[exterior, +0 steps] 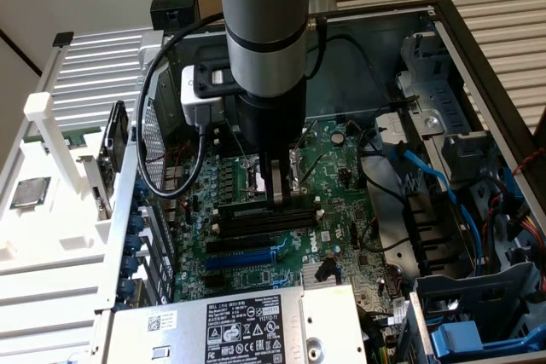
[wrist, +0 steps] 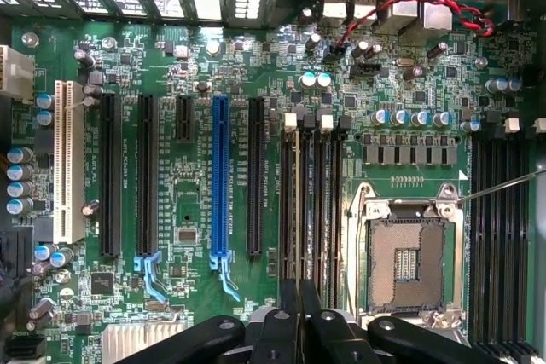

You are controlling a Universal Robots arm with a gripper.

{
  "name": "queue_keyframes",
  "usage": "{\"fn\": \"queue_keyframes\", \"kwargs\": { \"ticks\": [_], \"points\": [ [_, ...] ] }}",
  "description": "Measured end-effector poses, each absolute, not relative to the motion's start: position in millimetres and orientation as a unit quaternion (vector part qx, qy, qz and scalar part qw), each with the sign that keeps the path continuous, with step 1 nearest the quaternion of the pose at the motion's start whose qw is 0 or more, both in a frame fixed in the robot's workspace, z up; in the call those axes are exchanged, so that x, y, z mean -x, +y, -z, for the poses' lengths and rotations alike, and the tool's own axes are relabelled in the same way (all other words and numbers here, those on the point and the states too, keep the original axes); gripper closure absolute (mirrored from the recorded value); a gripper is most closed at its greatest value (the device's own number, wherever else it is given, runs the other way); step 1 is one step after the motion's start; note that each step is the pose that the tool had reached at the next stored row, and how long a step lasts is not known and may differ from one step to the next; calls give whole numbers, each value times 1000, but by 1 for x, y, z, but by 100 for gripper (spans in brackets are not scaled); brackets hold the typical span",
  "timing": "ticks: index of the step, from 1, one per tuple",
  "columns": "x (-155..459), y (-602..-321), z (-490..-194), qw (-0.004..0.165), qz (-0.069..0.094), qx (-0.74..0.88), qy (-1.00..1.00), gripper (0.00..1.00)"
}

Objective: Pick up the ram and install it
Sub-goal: 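Insert the ram into the slot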

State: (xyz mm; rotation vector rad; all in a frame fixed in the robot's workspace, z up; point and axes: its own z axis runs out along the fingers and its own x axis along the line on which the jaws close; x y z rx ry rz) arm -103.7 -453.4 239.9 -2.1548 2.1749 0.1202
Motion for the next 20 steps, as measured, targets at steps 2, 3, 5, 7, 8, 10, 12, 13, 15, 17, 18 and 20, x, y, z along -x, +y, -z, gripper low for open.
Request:
{"fn": "queue_keyframes", "kwargs": {
  "ticks": [2, 3, 5, 7, 8, 10, 12, 13, 15, 17, 18, 20],
  "points": [
    [104, -453, -240, 38, -39, 703, 709, 88],
    [104, -452, -240, 38, -38, 703, 709, 88],
    [104, -451, -240, 36, -36, 703, 709, 88],
    [104, -449, -240, 33, -33, 704, 709, 88],
    [104, -449, -240, 31, -32, 704, 709, 88],
    [104, -449, -240, 31, -31, 704, 709, 88],
    [104, -449, -240, 31, -31, 704, 709, 88],
    [104, -449, -240, 30, -31, 704, 709, 88],
    [104, -450, -240, 31, -31, 704, 709, 88],
    [104, -450, -240, 31, -31, 704, 709, 88],
    [104, -451, -240, 31, -31, 704, 709, 88],
    [104, -451, -240, 31, -31, 704, 709, 88]
  ]
}}
